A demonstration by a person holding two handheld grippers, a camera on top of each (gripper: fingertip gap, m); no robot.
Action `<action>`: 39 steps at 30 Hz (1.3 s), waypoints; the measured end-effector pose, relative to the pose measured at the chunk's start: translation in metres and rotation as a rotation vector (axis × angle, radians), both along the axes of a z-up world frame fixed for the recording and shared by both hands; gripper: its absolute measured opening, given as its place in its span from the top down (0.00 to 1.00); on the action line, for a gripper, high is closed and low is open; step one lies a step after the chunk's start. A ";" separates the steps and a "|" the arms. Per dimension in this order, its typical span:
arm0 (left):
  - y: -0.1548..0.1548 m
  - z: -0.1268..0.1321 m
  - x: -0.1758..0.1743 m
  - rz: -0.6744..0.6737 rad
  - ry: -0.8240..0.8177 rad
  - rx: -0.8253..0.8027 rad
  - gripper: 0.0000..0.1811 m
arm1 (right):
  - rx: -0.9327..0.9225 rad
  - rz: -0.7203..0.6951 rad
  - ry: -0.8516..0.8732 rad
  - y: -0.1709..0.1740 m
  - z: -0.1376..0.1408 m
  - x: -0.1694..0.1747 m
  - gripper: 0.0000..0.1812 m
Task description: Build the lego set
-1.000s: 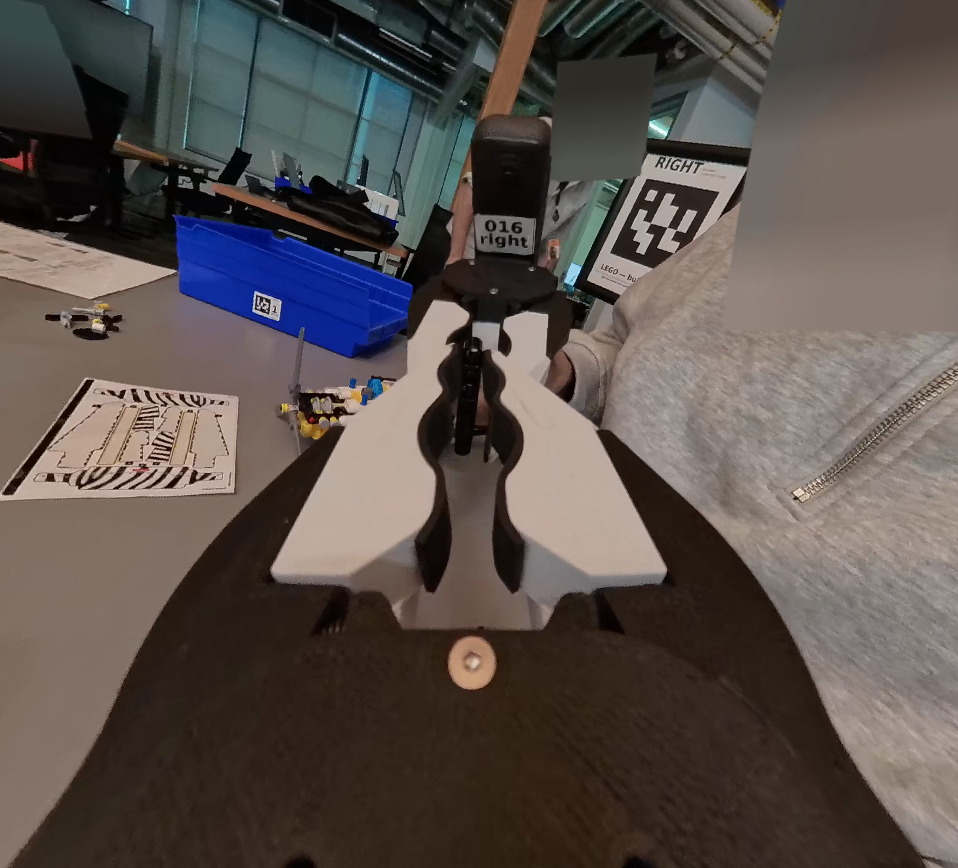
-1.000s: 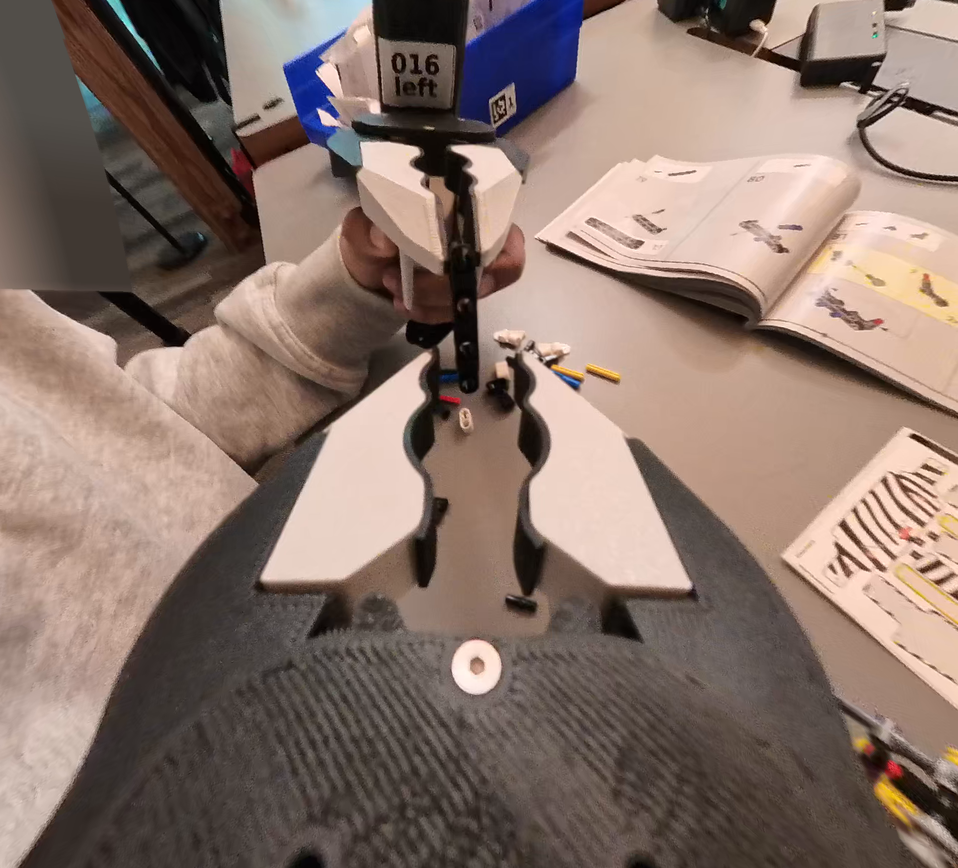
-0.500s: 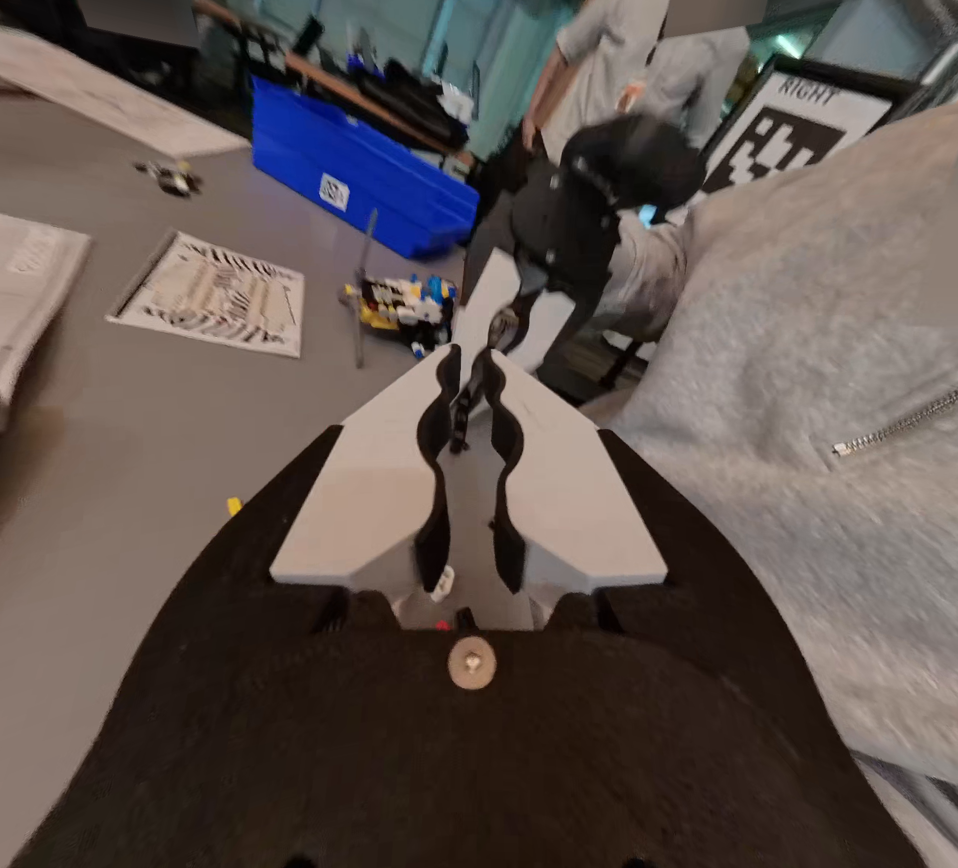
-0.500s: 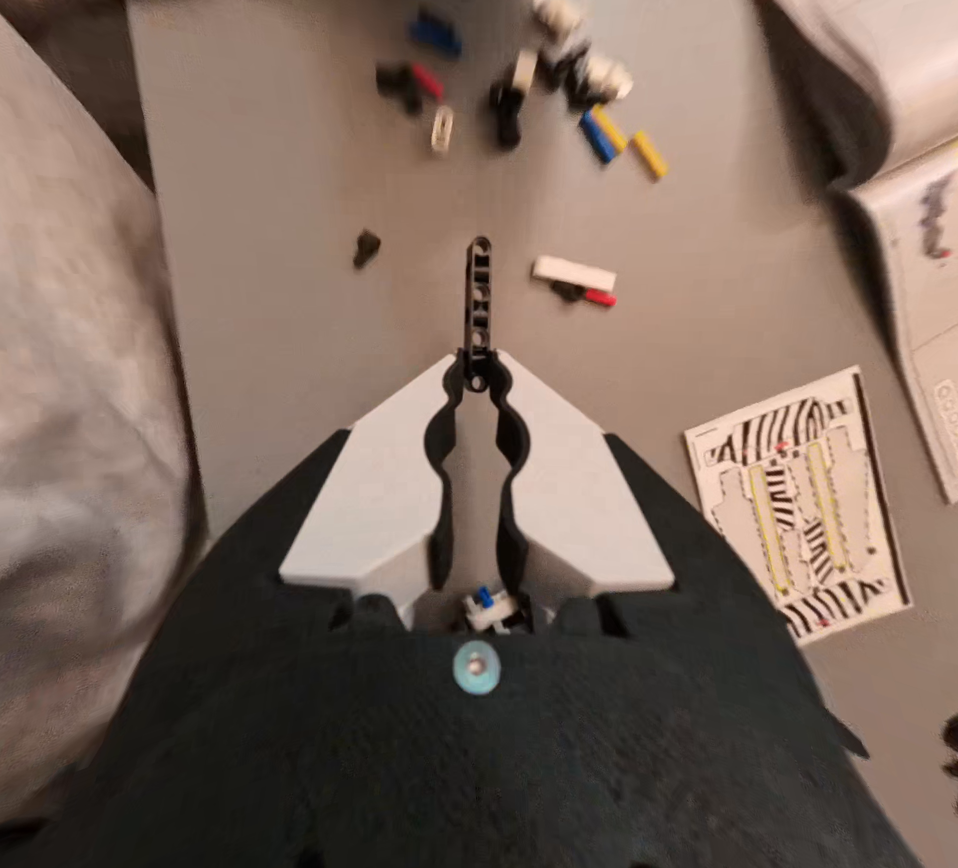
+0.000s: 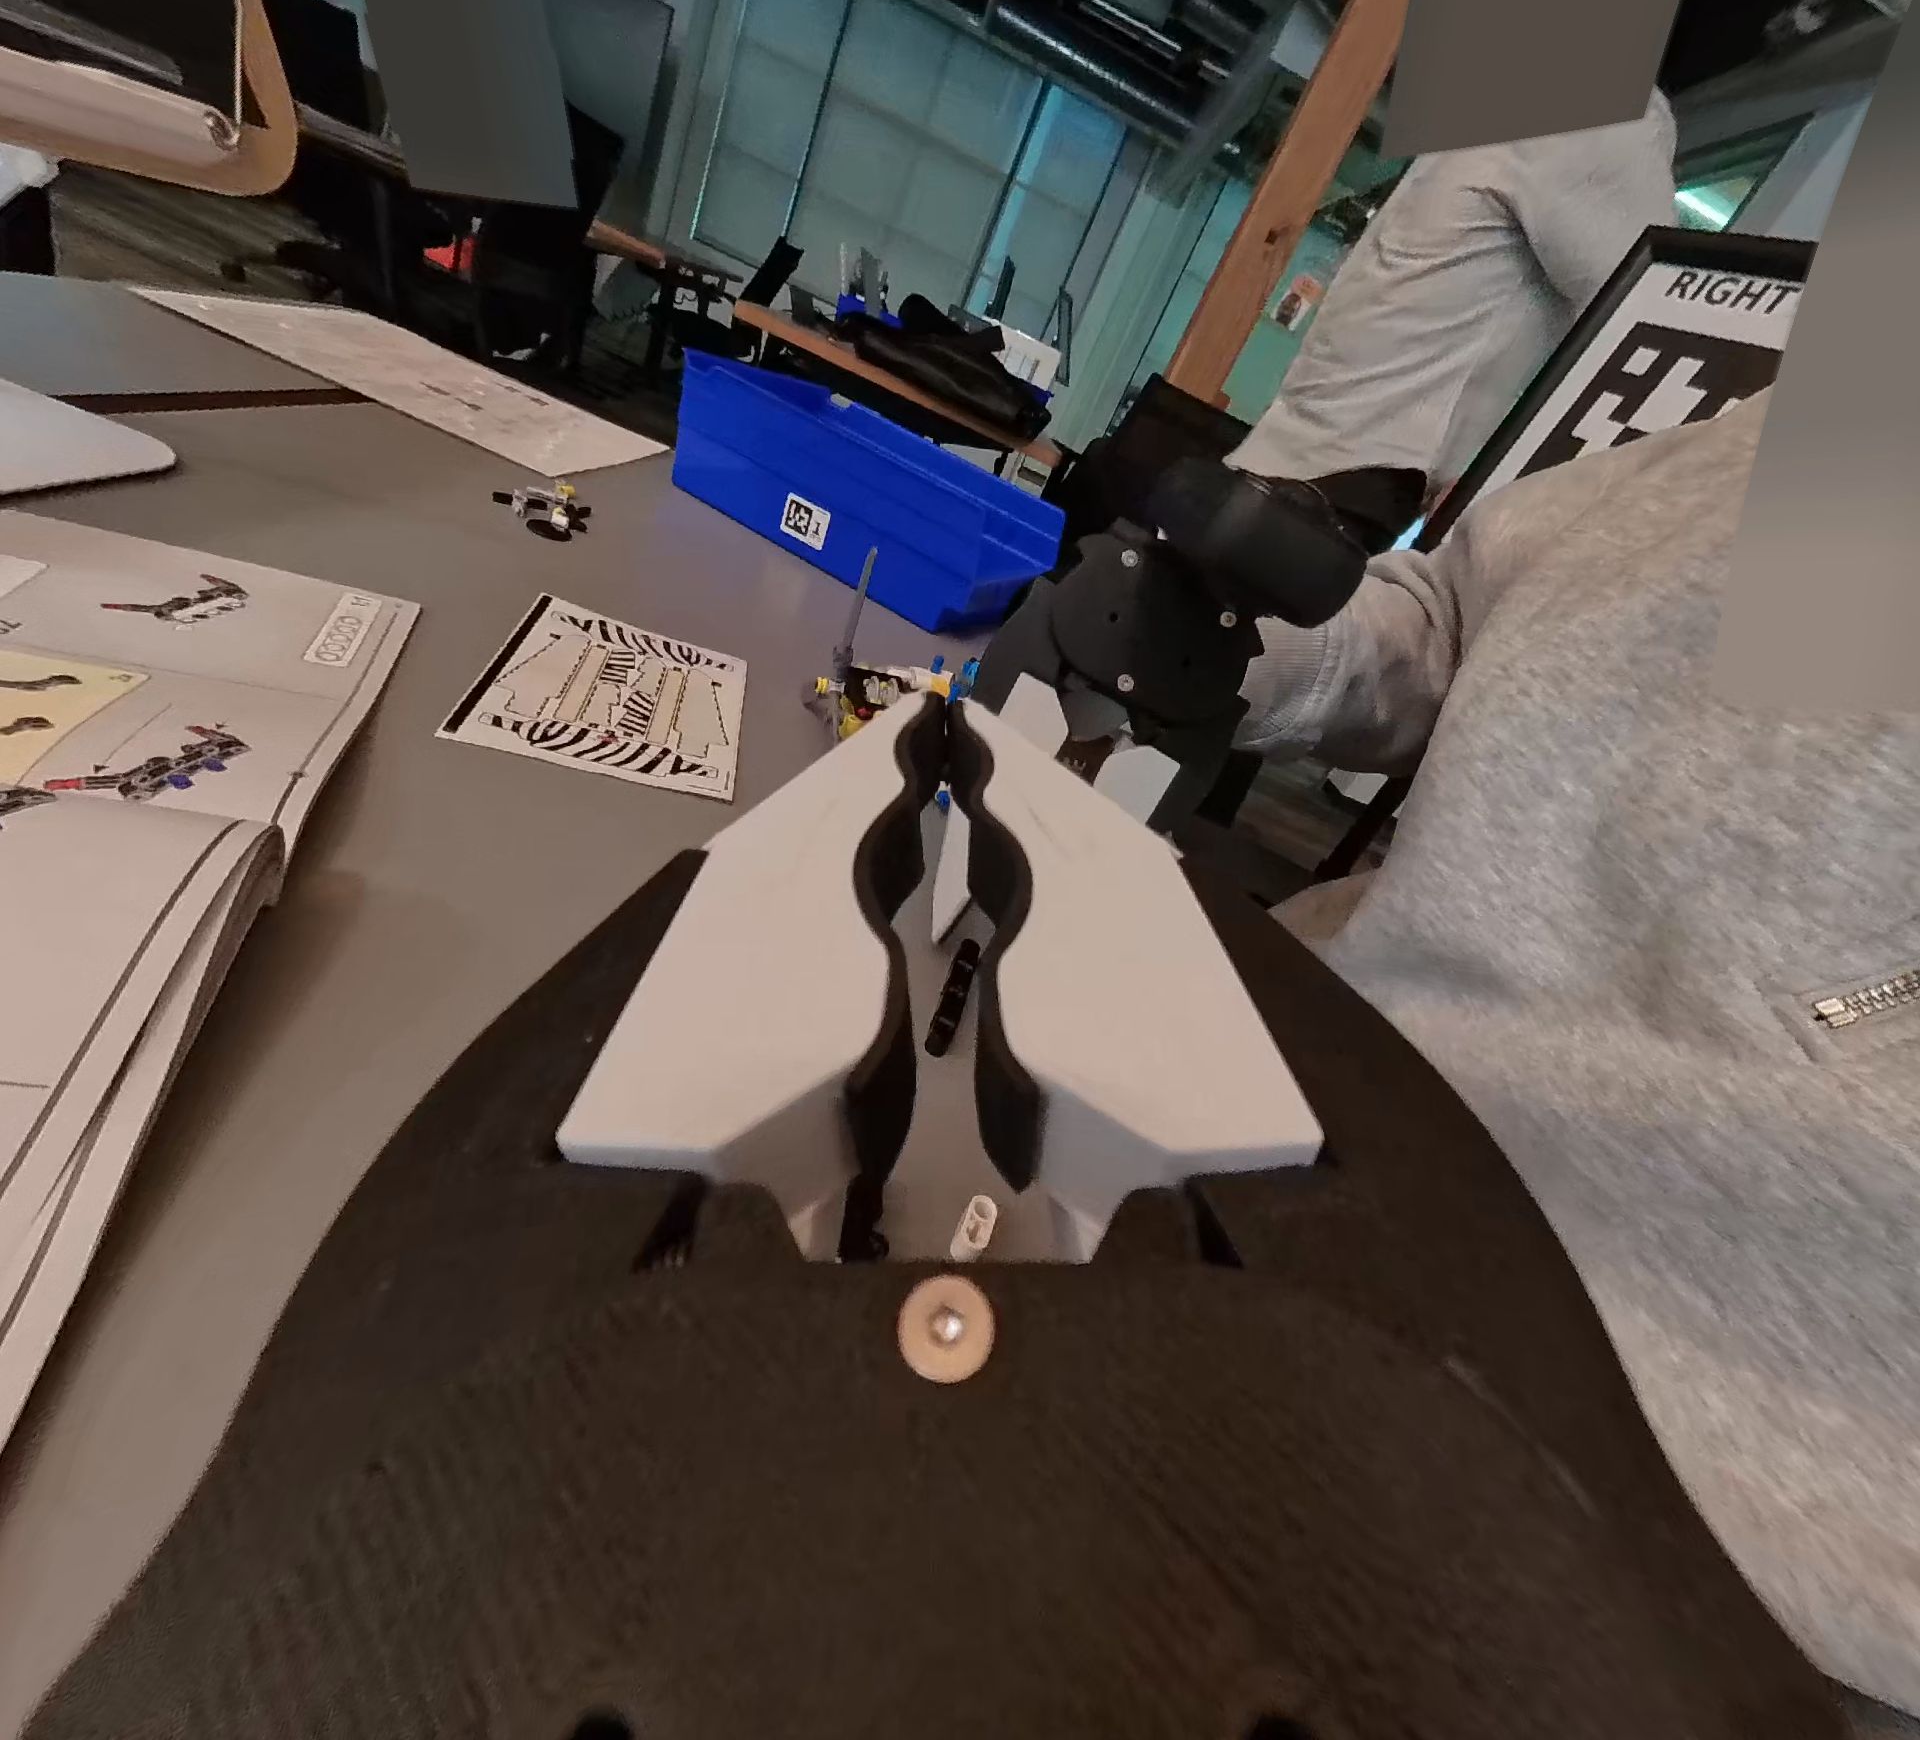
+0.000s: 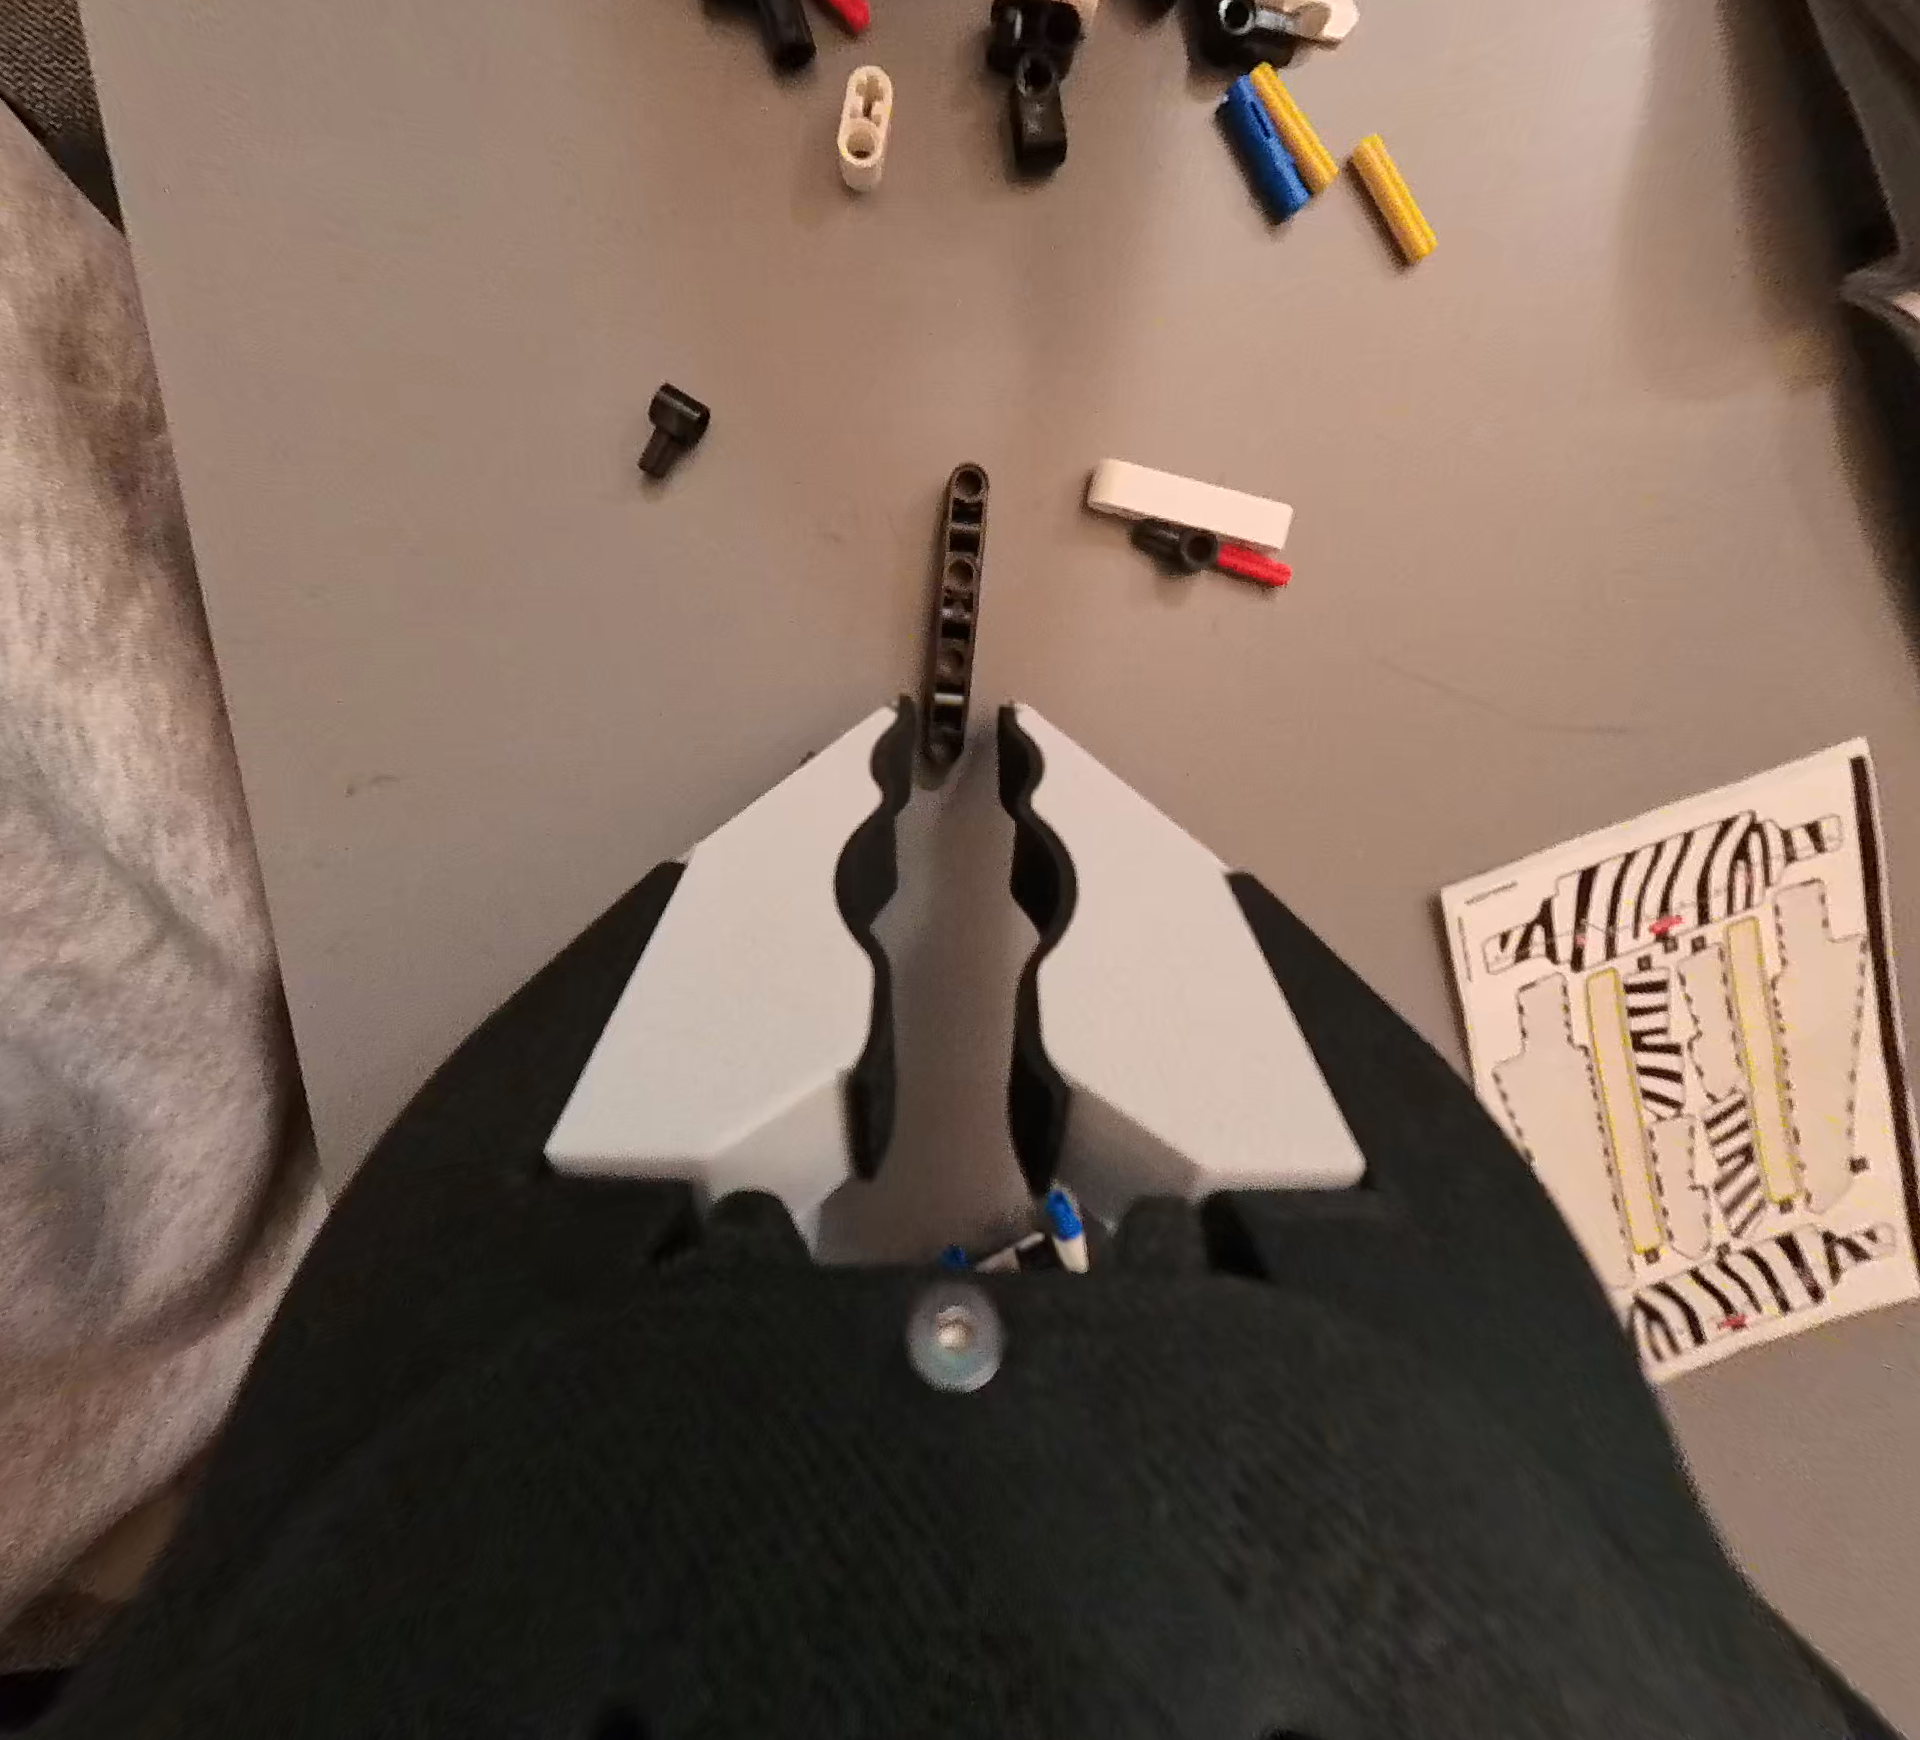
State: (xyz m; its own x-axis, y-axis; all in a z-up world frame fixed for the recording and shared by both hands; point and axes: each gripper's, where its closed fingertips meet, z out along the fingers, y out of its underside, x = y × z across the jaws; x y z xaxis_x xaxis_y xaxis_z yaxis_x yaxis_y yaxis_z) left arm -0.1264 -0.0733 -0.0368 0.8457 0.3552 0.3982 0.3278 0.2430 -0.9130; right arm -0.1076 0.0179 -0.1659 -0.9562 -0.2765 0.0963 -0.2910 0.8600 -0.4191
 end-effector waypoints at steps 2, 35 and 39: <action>0.001 0.000 0.000 0.001 0.005 0.000 1.00 | -0.004 -0.022 -0.001 0.003 0.002 -0.003 0.92; 0.016 0.008 0.007 -0.079 0.000 0.052 0.92 | -0.510 -0.116 -0.129 -0.025 0.096 0.002 0.99; 0.043 0.015 0.017 -0.167 0.065 0.031 0.87 | -0.899 -0.291 -0.544 -0.032 0.171 -0.002 0.99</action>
State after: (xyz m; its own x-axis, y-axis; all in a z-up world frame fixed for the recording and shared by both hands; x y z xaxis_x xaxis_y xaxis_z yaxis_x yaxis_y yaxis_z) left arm -0.1089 -0.0308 -0.0214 0.9162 0.1958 0.3496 0.3068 0.2185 -0.9264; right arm -0.1095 -0.0143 0.0049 -0.9494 -0.0730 -0.3054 0.2885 0.1806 -0.9403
